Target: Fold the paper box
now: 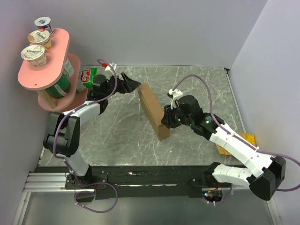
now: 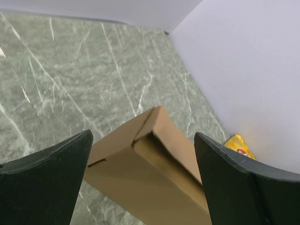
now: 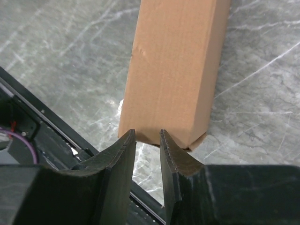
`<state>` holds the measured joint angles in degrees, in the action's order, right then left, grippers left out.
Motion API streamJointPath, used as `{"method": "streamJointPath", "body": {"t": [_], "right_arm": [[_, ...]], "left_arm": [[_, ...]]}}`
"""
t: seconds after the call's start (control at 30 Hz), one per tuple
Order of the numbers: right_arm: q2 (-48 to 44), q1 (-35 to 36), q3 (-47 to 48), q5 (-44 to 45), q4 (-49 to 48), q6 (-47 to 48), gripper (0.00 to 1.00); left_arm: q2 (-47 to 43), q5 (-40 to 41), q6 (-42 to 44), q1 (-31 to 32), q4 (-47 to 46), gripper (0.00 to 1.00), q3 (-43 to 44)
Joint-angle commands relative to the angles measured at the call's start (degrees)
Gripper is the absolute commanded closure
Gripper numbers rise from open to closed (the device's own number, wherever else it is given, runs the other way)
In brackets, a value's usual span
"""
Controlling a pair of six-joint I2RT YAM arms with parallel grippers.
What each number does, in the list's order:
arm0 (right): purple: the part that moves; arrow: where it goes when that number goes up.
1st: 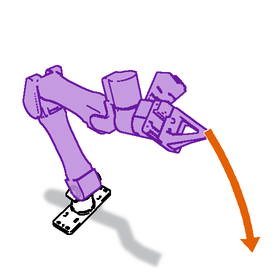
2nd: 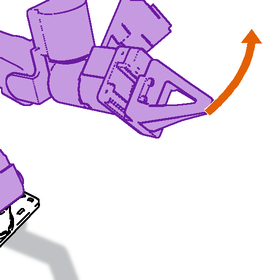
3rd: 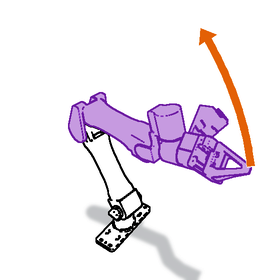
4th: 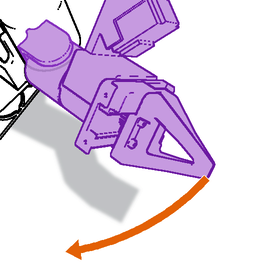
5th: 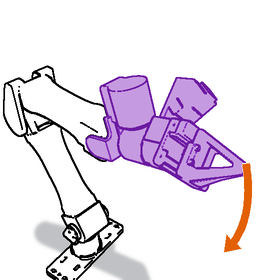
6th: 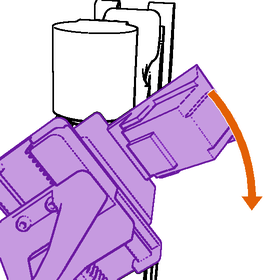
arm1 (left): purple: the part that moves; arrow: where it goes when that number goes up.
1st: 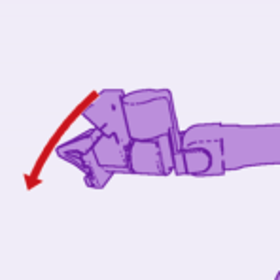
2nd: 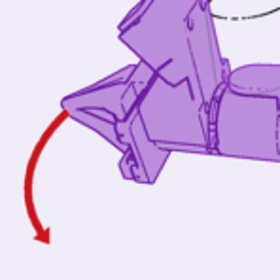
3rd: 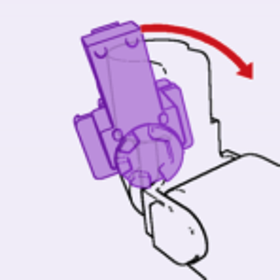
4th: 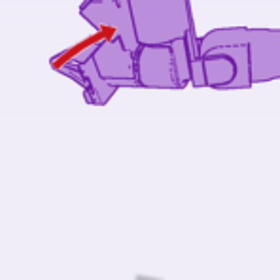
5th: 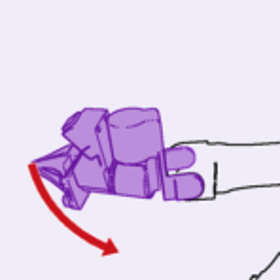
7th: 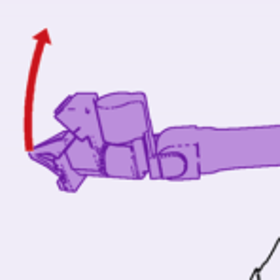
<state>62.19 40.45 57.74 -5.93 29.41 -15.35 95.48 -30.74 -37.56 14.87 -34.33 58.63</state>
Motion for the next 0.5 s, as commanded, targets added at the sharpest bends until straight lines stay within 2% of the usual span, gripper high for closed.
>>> {"method": "streamJointPath", "body": {"t": [0.0, 0.2, 0.47], "right_arm": [[1.52, 1.47, 1.50, 3.21, -0.76, 0.76, 0.66], [3.02, 2.27, 0.27, 5.85, 1.17, 0.50, 0.66], [6.00, 3.15, 0.97, 10.85, 4.69, 2.52, 0.67]], "left_arm": [[2.33, -1.87, 0.56, 1.03, 0.40, 0.04, 3.86], [5.15, -1.34, 3.45, 2.44, 4.26, 0.01, 6.41], [6.38, 1.39, 7.15, 4.64, 7.61, 0.10, 6.85]]}}
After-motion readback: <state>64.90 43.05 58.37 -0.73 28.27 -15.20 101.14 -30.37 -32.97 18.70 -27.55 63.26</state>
